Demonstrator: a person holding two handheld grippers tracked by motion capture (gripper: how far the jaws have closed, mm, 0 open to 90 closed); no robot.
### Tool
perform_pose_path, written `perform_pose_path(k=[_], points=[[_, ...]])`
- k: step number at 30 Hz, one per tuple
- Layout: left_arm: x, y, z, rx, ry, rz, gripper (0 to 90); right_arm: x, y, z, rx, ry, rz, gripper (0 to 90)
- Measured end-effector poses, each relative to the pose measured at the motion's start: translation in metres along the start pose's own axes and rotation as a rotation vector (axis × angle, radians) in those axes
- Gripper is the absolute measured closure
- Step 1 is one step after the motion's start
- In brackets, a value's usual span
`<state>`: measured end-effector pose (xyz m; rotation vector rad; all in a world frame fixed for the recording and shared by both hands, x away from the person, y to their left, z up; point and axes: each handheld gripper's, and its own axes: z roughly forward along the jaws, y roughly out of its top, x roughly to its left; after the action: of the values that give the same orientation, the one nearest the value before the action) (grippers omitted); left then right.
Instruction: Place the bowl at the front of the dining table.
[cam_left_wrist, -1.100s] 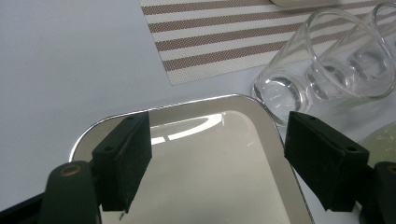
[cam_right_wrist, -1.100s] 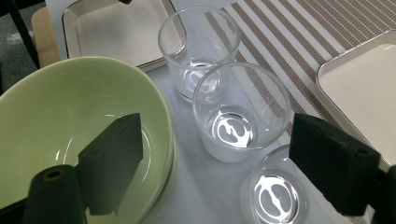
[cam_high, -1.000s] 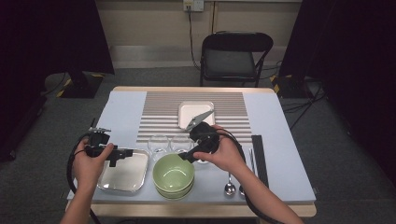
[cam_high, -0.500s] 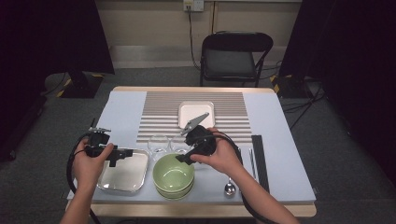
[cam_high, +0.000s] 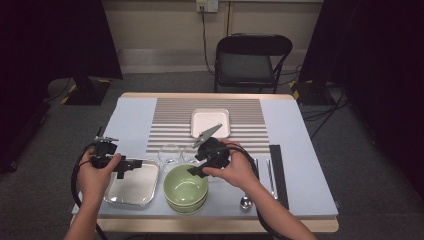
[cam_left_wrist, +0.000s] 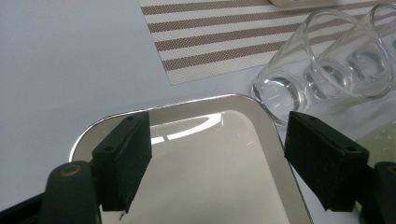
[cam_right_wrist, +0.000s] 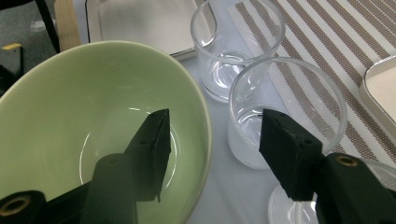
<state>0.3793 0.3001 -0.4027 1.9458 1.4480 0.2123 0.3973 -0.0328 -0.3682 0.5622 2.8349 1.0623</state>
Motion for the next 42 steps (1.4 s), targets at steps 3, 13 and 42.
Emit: perform_pose_path(k=[3, 13, 42], points=[[-0.001, 0.0, 0.0, 0.001, -0.005, 0.001, 23.4, 0.0, -0.001, 0.001, -0.001, 0.002, 0.005, 44.0], [0.0, 0.0, -0.001, -0.002, -0.001, 0.003, 23.3, 0.003, -0.002, 0.007, -0.001, 0.022, 0.031, 47.7], [0.001, -0.001, 0.001, 0.009, -0.002, -0.004, 23.4, 0.003, -0.006, 0.015, 0.017, 0.045, 0.087, 73.7]])
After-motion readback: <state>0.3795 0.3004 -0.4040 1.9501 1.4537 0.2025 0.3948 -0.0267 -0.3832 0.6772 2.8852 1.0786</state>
